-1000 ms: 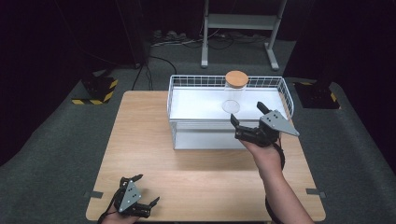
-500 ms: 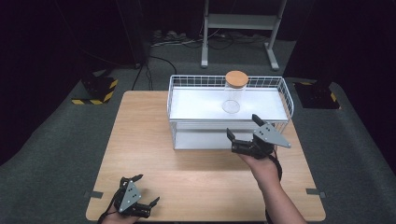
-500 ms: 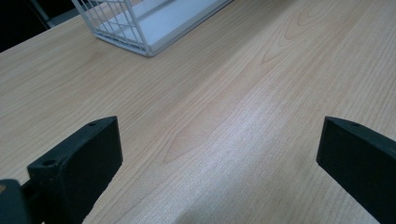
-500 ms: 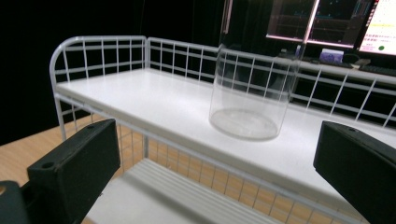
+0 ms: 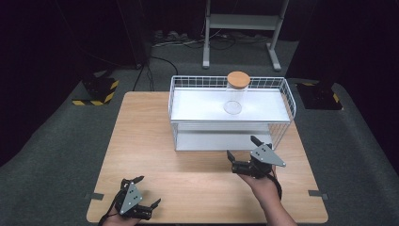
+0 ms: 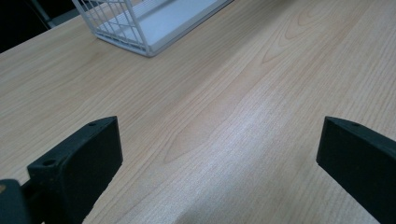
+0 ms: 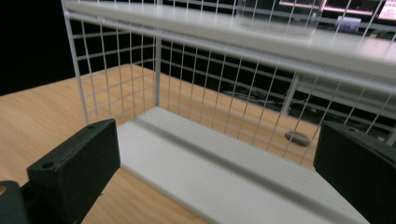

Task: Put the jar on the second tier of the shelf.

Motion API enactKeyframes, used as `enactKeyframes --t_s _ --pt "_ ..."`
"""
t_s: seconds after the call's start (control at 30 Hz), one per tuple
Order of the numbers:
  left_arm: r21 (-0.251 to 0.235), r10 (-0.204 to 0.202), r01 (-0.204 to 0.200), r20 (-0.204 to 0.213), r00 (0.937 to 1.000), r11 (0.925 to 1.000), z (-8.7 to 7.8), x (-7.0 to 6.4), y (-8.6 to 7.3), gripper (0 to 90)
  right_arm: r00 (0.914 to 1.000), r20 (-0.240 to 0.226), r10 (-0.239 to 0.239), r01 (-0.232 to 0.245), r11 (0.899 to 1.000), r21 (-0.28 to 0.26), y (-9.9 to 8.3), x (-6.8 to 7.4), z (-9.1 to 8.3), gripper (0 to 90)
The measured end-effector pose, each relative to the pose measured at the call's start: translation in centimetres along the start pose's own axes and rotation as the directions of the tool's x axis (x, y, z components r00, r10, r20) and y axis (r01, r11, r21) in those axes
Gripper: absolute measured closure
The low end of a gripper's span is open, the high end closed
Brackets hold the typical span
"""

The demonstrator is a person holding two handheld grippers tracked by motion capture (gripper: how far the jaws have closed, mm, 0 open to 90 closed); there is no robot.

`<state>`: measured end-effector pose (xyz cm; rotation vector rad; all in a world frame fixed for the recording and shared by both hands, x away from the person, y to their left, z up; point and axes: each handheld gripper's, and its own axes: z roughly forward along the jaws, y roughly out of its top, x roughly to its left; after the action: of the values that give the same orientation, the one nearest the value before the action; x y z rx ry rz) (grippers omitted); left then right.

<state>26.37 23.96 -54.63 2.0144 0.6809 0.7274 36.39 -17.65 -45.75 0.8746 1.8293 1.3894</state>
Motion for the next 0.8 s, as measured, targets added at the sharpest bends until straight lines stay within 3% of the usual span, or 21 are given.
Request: enactKeyframes --t_s 0.53,0.8 --pt "0.001 0.002 -0.002 -0.003 1.0 1.0 0.0 -0.1 0.0 0.6 0.999 0.003 -0.044 0.044 0.993 0.109 -5.7 2.0 -2.5 0.2" --pt "0.002 0.007 -0.007 -0.004 1.0 1.0 0.0 -0.1 0.0 0.5 0.9971 0.015 -0.075 0.071 0.98 0.187 -8.7 2.2 -3.9 0.2"
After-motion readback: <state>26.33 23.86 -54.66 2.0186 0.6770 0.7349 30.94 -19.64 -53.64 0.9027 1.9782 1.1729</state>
